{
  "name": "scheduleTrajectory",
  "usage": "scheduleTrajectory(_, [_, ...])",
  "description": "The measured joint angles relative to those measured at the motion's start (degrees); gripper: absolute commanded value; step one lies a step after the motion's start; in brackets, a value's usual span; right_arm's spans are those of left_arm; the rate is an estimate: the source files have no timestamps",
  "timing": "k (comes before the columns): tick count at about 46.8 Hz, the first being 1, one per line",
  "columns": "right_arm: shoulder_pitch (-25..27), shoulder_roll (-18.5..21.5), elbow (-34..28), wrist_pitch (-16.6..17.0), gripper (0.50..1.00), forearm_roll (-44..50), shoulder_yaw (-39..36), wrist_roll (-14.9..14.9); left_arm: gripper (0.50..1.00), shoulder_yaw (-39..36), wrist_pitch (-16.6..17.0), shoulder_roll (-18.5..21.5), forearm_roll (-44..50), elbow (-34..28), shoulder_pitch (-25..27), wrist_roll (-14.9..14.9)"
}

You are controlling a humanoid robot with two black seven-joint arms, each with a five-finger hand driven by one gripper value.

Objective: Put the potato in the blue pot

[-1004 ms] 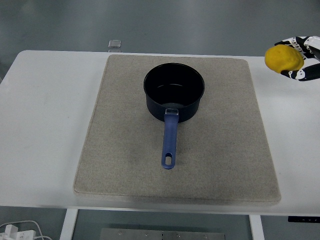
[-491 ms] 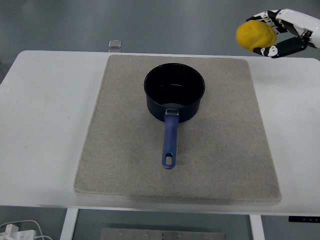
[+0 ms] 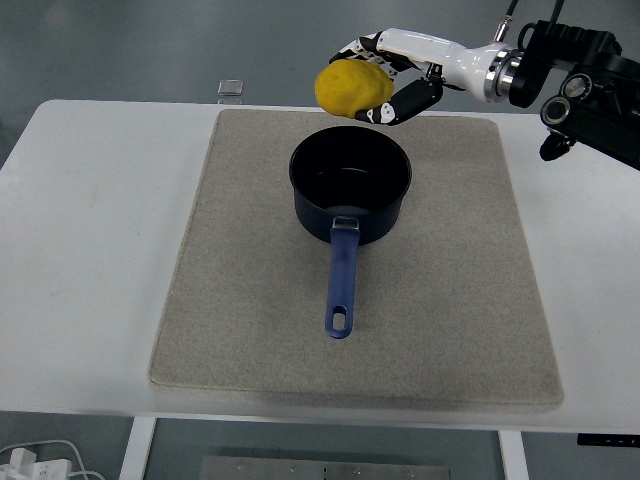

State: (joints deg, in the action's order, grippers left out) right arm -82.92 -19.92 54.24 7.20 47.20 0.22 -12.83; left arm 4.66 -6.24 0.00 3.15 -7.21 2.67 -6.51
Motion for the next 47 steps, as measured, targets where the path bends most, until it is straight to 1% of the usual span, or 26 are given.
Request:
scheduleTrajectory(9, [1.1, 2.8, -1.4, 0.0, 0.500, 0.1, 0.2, 0.0, 1.000, 0.0, 0.0, 0.0, 0.0, 0.0, 0.0, 0.0])
scheduleTrajectory(16, [4.1, 5.8, -3.0, 0.0, 0.500, 0.9, 1.6, 0.0, 1.000, 0.0, 0.0, 0.0, 0.0, 0.0, 0.0, 0.0])
scheduleTrajectory(20, [5.1, 6.8, -3.9, 0.0, 0.500, 1.1, 1.8, 0.0, 1.000, 0.0, 0.0, 0.0, 0.0, 0.0, 0.0, 0.0])
scheduleTrajectory(26, [6.4, 7.1, -4.5, 0.0, 0.500, 1.1, 1.8, 0.0, 1.000, 0.0, 0.0, 0.0, 0.0, 0.0, 0.0, 0.0])
scheduleTrajectory(35, [6.5, 7.0, -4.6, 0.1, 0.500, 1.2, 1.9, -0.1, 1.000, 0.0, 0.0, 0.0, 0.0, 0.0, 0.0, 0.0])
scheduleTrajectory(36, [6.6, 7.0, -4.6, 0.1, 0.565, 1.2, 1.9, -0.1, 1.000, 0.0, 0.0, 0.0, 0.0, 0.0, 0.0, 0.0])
scheduleTrajectory(37, [6.6, 7.0, -4.7, 0.1, 0.707, 1.2, 1.9, -0.1, 1.000, 0.0, 0.0, 0.0, 0.0, 0.0, 0.0, 0.0])
scheduleTrajectory(38, [6.7, 7.0, -4.7, 0.1, 0.727, 1.2, 1.8, -0.1, 1.000, 0.0, 0.0, 0.0, 0.0, 0.0, 0.0, 0.0])
scheduleTrajectory(39, [6.7, 7.0, -4.8, 0.1, 0.768, 1.2, 1.8, -0.2, 1.000, 0.0, 0.0, 0.0, 0.0, 0.0, 0.0, 0.0])
scheduleTrajectory(40, [6.8, 6.9, -4.8, 0.0, 0.867, 1.1, 1.8, -0.3, 1.000, 0.0, 0.0, 0.0, 0.0, 0.0, 0.0, 0.0])
scheduleTrajectory(41, [6.9, 6.8, -4.9, 0.0, 0.949, 1.1, 1.7, -0.4, 1.000, 0.0, 0.0, 0.0, 0.0, 0.0, 0.0, 0.0])
scheduleTrajectory(47, [7.0, 6.4, -4.9, 0.1, 0.948, 1.1, 1.7, -0.4, 1.000, 0.0, 0.0, 0.0, 0.0, 0.0, 0.0, 0.0])
